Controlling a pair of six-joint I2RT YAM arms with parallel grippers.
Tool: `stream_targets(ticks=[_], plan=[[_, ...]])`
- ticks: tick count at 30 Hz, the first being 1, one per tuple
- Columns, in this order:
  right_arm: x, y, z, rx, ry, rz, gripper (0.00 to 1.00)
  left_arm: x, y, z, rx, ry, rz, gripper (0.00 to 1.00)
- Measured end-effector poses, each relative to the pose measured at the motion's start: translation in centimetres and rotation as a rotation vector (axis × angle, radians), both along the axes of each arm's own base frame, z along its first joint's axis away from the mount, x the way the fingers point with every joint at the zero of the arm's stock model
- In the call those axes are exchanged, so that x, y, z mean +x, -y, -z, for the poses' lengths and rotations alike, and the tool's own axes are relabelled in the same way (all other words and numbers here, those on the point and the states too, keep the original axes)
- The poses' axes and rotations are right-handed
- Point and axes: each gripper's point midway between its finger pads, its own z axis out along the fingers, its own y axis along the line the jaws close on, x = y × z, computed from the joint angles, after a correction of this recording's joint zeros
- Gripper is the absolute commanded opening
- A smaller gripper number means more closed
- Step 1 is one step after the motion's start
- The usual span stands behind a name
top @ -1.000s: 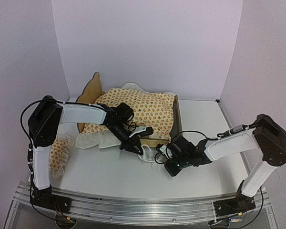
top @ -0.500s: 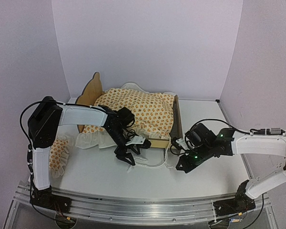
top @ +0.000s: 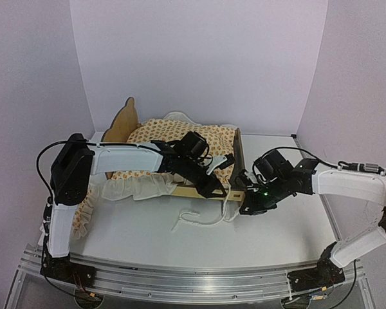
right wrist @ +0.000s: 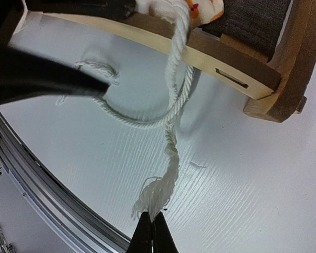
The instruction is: Set up the pet bed
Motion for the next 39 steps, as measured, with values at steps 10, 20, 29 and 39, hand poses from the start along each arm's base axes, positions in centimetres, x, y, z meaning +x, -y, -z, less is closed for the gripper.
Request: stream_targets(ticks=[10,20,29,39], plan=[[0.7,-0.1,-2.6,0.092,0.067,0.062,0.0,0.5,0.9,0.1,-0.004,-0.125,-0.222,0.34],[1.3,0.1,-2.0,0.085,0.06,0.081,0.0,-7.0,-0.5,4.7,0.153,-0.203,-0.161,0.51],[1.5,-0.2,-1.7,0.095,0.058,0.078,0.0,-3.4,-0.3,8.1,0.183,-0.202,-0.269,0.5],[1.2,0.0,-1.2,0.105,0.062,0.077,0.0,-1.2,0.1,8.7,0.157,-0.255,-0.382,0.43]])
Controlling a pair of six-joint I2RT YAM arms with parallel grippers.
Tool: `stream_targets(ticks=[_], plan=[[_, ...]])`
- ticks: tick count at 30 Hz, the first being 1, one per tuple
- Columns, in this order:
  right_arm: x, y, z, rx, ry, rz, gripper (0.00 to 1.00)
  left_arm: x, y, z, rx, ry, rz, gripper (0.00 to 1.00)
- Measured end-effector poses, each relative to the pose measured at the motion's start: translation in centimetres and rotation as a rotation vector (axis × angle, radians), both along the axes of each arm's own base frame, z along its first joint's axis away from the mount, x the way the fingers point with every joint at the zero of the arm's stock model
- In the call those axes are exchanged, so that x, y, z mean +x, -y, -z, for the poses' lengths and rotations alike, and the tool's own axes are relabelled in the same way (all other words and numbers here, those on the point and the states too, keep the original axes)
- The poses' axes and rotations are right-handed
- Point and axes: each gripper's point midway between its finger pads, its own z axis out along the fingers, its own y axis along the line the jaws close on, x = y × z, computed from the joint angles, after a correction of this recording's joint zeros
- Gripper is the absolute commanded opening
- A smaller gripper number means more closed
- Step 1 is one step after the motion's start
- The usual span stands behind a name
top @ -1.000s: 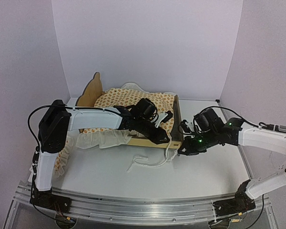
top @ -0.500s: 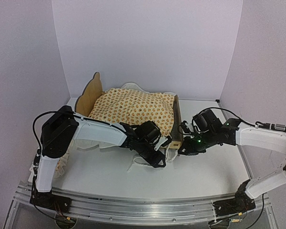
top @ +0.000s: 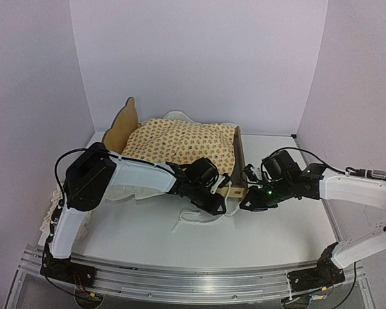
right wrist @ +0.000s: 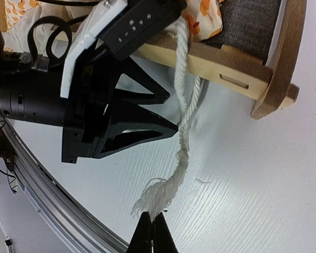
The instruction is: Set up the pet bed
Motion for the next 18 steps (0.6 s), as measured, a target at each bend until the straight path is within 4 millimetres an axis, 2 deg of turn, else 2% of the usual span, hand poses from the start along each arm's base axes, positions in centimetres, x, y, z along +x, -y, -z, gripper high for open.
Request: stream_targets(ticks=[6,11,15,18], plan=[[-1.5,0.3,0.3,0.037,-0.041,-0.005,0.0,1.7,1.4,-0.2,-0.06,-0.032,-0.044,0.48],[-4.7,0.8,0.0,0.126,-0.118,-0.025,0.0,2.9,1.7,-0.4,-0.094,-0.046,-0.074,0.34],[-6.9,1.3,-0.9,0.193,-0.146,-0.054,0.0,3.9,2.2,-0.4,-0.119,-0.035,-0.086,0.35],[-7.2,1.2,-0.6,0.197,-0.169,-0.054,0.0,4.4,2.9,-0.6,-0.159,-0.036,-0.071,0.35]])
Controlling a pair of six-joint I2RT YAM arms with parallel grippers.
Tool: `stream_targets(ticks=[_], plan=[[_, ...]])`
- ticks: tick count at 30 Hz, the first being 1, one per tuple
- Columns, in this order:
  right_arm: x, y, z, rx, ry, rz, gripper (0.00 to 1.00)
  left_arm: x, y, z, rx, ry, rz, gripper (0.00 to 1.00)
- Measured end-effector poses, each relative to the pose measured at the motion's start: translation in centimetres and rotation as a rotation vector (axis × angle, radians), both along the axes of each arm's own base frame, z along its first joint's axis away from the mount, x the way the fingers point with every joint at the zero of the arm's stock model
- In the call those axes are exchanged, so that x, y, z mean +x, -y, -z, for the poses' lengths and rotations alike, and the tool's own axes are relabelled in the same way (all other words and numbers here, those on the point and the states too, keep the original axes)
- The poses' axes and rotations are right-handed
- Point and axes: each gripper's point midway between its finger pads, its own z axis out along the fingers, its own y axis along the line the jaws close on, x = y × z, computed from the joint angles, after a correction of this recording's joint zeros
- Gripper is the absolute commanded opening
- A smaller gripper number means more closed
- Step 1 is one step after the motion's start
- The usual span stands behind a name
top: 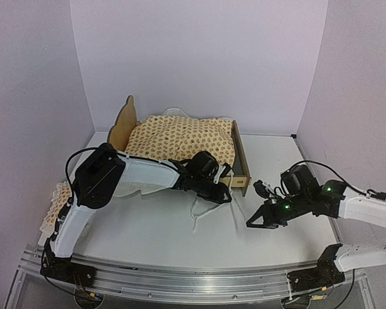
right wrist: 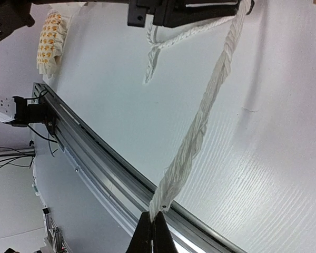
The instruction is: Set up the pet bed
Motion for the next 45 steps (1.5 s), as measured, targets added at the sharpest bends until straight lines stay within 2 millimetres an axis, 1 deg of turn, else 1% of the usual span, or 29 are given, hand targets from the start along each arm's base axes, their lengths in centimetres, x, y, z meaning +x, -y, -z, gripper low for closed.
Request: stream_targets(ticks=[3,5,7,9,11,13,15,18,23,25,27,28,30,32,34,36,37,39,42,45], plan=[[0.2,0.2,1.7,-0.051,-0.045,0.013,0.0,-0.3,0.2,-0.3,-0.035,-0.041,0.041,0.33],[0.5,0.6,2.8,-0.097,-0.055,0.038,0.0,-0.8,0.1,-0.6,-0.059,-0.08,0.078,0.24],[1.0,1.1,3.1,-0.13,-0.039,0.066,0.0,-1.1,-0.1,-0.7,-0.07,-0.099,0.119,0.17],[1.7,1.4,3.1,-0.16,-0.02,0.09,0.0,-1.4,-0.4,-0.5,-0.069,-0.09,0.155,0.16],[2.7,1.4,2.9,-0.19,-0.007,0.11,0.0,-1.7,-0.8,-0.3,-0.061,-0.071,0.187,0.21],[3.8,1.2,2.5,-0.212,0.013,0.124,0.0,-2.3,-1.5,0.0,-0.051,-0.055,0.222,0.31],[4.4,1.0,2.3,-0.222,0.028,0.13,0.0,-2.6,-2.2,0.2,-0.039,-0.039,0.244,0.37],[4.6,1.1,2.5,-0.239,0.03,0.128,0.0,-2.6,-2.7,0.2,-0.027,-0.021,0.264,0.4],[3.4,2.2,3.9,-0.276,-0.002,0.125,0.0,-2.6,-3.2,0.1,-0.008,-0.005,0.293,0.39],[3.2,2.5,3.6,-0.276,0.007,0.129,0.0,-2.8,-3.0,-0.6,-0.008,0.005,0.326,0.4],[3.4,2.6,2.9,-0.261,0.031,0.136,0.0,-3.2,-2.4,-2.1,-0.015,0.053,0.392,0.44],[3.5,2.6,2.5,-0.255,0.044,0.137,0.0,-3.5,-2.0,-3.1,-0.019,0.106,0.454,0.49],[3.7,2.5,1.9,-0.247,0.066,0.136,0.0,-5.0,-1.1,-5.6,-0.038,0.23,0.621,0.62],[4.0,2.3,1.5,-0.241,0.08,0.134,0.0,-6.6,-0.7,-8.4,-0.061,0.399,0.796,0.7],[4.2,2.2,1.2,-0.238,0.091,0.129,0.0,-7.8,-0.9,-10.7,-0.06,0.605,0.966,0.72],[4.3,2.1,1.0,-0.238,0.101,0.122,0.0,-8.1,-1.1,-12.0,-0.037,0.788,1.087,0.73],[4.3,2.1,1.0,-0.239,0.105,0.118,0.0,-7.7,-1.2,-12.3,-0.012,0.882,1.139,0.73],[4.4,2.1,1.0,-0.243,0.109,0.111,0.0,-6.1,-1.3,-12.5,0.052,1.041,1.215,0.73],[4.7,1.8,0.9,-0.248,0.116,0.101,0.0,-3.4,-1.2,-12.0,0.137,1.192,1.277,0.71],[5.1,1.5,0.5,-0.245,0.128,0.095,0.0,-0.9,-0.9,-10.7,0.218,1.297,1.323,0.69]])
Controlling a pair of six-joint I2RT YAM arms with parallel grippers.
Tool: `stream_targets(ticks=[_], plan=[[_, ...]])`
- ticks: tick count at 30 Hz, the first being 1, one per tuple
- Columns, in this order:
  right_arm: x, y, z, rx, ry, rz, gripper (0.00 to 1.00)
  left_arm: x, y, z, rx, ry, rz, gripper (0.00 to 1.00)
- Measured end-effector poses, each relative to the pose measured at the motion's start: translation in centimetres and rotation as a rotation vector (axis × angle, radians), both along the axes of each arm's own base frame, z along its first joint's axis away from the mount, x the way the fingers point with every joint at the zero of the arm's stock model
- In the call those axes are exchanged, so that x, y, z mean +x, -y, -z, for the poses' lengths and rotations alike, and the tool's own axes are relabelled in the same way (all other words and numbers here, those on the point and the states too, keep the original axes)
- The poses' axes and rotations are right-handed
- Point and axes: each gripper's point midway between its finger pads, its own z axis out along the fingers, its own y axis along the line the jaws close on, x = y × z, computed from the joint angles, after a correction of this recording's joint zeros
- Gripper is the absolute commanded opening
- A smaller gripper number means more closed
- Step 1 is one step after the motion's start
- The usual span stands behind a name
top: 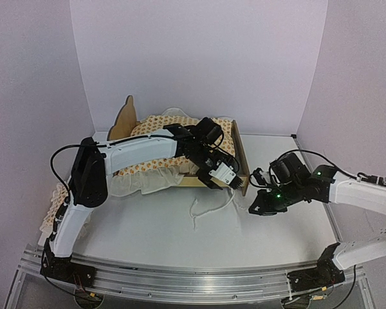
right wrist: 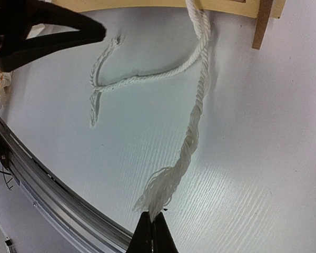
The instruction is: Set up the pet bed
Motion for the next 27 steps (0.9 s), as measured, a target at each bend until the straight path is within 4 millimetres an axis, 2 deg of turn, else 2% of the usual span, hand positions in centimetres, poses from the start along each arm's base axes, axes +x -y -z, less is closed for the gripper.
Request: stream_targets(ticks=[4,9,10,14,15,19,25,27], plan=[[0.4,-0.4,-0.5,0.003,0.016,-0.013,0.0,2.0,0.4,2.1,0.035,0.118,0.031,0.65],[0.5,-0.5,-0.4,-0.003,0.015,-0.021,0.0,2.9,1.5,3.3,0.042,0.164,0.056,0.54],[0.5,-0.5,-0.3,-0.004,0.015,-0.021,0.0,2.8,1.6,3.3,0.041,0.17,0.062,0.5],[0.6,-0.5,-0.4,-0.002,0.016,-0.023,0.0,3.1,2.2,2.9,0.016,0.197,0.069,0.17],[0.6,-0.6,-0.4,0.0,0.017,-0.023,0.0,3.2,2.3,2.9,0.011,0.204,0.07,0.14],[0.6,-0.6,-0.4,0.001,0.018,-0.023,0.0,3.5,2.7,2.9,-0.006,0.213,0.066,0.22],[0.6,-0.7,-0.3,0.003,0.014,-0.026,0.0,4.3,3.3,2.2,-0.039,0.258,0.053,0.44],[0.7,-0.7,-0.2,0.002,0.012,-0.028,0.0,4.6,3.2,2.1,-0.035,0.267,0.051,0.46]])
